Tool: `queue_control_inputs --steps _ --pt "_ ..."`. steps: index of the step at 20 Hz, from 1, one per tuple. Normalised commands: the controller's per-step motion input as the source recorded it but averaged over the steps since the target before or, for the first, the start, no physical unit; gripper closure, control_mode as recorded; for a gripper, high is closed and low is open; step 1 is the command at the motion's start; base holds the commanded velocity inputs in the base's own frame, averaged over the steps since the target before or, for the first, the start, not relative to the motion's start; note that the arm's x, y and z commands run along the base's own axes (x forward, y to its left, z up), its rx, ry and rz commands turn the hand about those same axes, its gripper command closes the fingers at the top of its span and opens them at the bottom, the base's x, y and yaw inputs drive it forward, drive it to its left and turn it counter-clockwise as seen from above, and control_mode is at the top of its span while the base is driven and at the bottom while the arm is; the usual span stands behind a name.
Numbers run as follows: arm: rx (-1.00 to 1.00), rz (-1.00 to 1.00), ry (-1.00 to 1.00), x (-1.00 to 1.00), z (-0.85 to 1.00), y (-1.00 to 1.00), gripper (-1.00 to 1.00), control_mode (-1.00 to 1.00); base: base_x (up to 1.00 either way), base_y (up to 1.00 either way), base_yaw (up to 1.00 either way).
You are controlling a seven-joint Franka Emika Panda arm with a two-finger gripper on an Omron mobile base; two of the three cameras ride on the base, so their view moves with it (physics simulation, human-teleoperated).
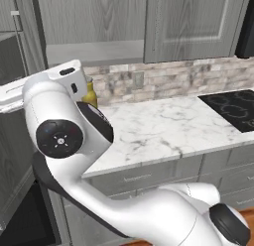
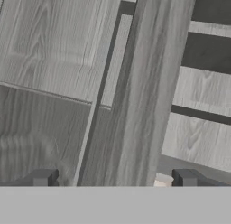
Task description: Close all open cabinet doors.
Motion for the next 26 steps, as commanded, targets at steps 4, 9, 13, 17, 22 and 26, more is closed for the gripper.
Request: queue_control_inputs --steps 4,9,13,17,22,26 --pt "-0.01 -0.07 0.0 0.27 0.0 0.0 -1.0 -1.0 0.0 0.0 0.0" --pt "-0.01 -0.07 0.0 0.28 0.0 0.04 -1.0 -1.0 0.0 0.0 0.0" --pt "0.0 -0.05 0.0 0.24 0.0 0.05 -1.0 -1.0 0.0 0.0 0.0" --pt "0.0 -0.07 0.0 0.21 0.0 0.01 -1.0 -1.0 0.0 0.0 0.0" --pt "0.0 -0.13 0.0 0.13 -0.01 -0.03 -1.0 -1.0 0.0 0.0 0.0" --pt "0.0 -0.21 0.0 0.11 -0.08 -0.22 -1.0 -1.0 0.0 0.0 0.0"
